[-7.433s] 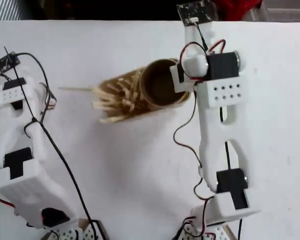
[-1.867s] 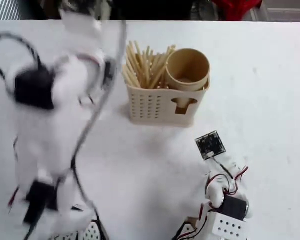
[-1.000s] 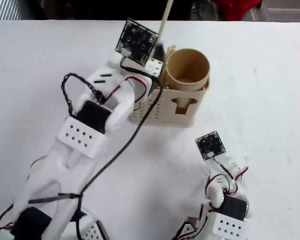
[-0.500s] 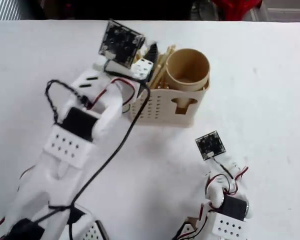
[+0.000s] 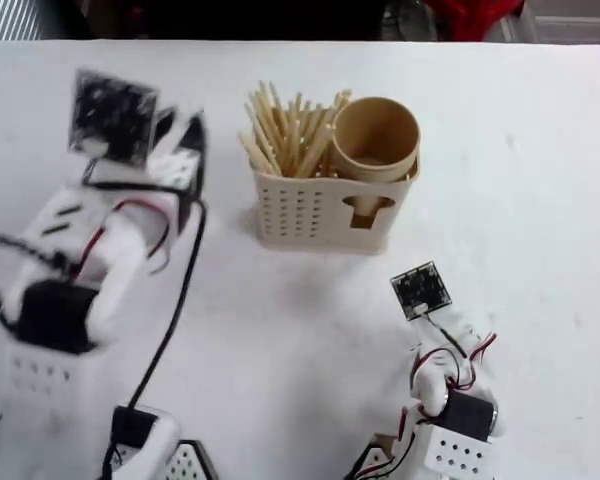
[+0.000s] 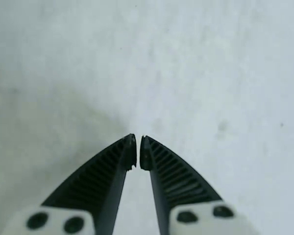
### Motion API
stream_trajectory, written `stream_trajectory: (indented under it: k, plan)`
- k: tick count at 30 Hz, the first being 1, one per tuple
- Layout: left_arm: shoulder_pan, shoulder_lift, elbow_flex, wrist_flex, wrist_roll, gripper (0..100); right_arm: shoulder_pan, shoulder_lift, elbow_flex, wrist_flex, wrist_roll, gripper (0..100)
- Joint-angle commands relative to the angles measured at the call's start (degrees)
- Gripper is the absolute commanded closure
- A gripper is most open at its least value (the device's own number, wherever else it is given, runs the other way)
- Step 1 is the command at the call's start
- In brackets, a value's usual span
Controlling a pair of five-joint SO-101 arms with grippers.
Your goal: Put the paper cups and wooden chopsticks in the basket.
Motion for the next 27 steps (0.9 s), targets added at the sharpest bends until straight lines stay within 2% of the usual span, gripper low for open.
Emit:
stream_trajectory:
  k: [1, 5, 14, 18, 20, 25, 27]
  plan:
    - [-4.4, -10.2, 8.7, 2.4, -0.6, 89, 0.0, -0.7, 0.4, 0.3, -0.5, 97.1]
    - [-7.9, -21.1, 22.6, 2.1, -0.6, 89, 0.0, -0.7, 0.4, 0.3, -0.5, 97.1]
    - [-14.2, -46.5, 57.6, -13.7, -0.6, 89, 0.0, -0.7, 0.4, 0.3, -0.5, 97.1]
    - [-14.8, -55.7, 69.2, -15.8, -0.6, 89, 0.0, -0.7, 0.4, 0.3, -0.6, 97.1]
    - [-14.8, -56.0, 74.3, -16.7, -0.5, 89, 0.0, -0.7, 0.4, 0.3, -0.6, 97.1]
    - [-14.6, -52.6, 74.4, -9.9, -0.5, 89, 0.0, -0.7, 0.4, 0.2, -0.6, 97.0]
    - [-14.5, -51.8, 74.5, -4.7, -0.5, 89, 0.0, -0.7, 0.4, 0.2, -0.3, 96.8]
